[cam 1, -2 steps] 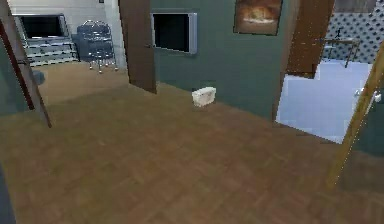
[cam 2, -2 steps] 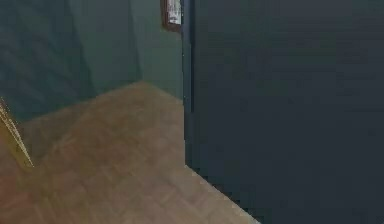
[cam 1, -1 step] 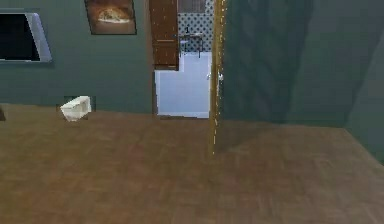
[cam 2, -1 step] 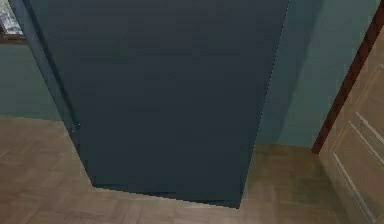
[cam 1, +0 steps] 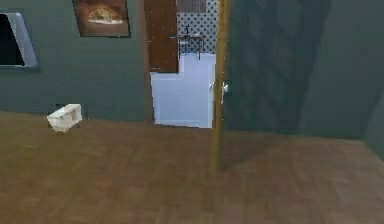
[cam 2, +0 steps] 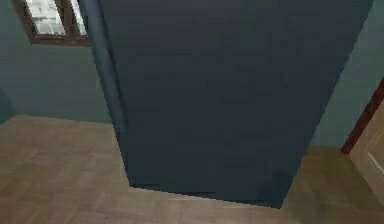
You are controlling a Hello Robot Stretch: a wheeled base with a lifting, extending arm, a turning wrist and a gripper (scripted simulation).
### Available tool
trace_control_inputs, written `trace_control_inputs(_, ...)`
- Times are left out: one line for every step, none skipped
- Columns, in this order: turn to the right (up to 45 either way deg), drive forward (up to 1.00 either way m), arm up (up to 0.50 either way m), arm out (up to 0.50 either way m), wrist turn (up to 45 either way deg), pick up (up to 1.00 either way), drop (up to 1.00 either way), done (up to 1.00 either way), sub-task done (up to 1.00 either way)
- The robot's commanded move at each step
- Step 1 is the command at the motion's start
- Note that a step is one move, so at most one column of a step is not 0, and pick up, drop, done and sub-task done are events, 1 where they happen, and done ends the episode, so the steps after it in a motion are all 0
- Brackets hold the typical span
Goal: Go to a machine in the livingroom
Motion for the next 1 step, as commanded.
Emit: trace_control_inputs(-45.0, 0.00, 0.00, 0.00, 0.0, 0.00, 0.00, 0.00, 0.00)
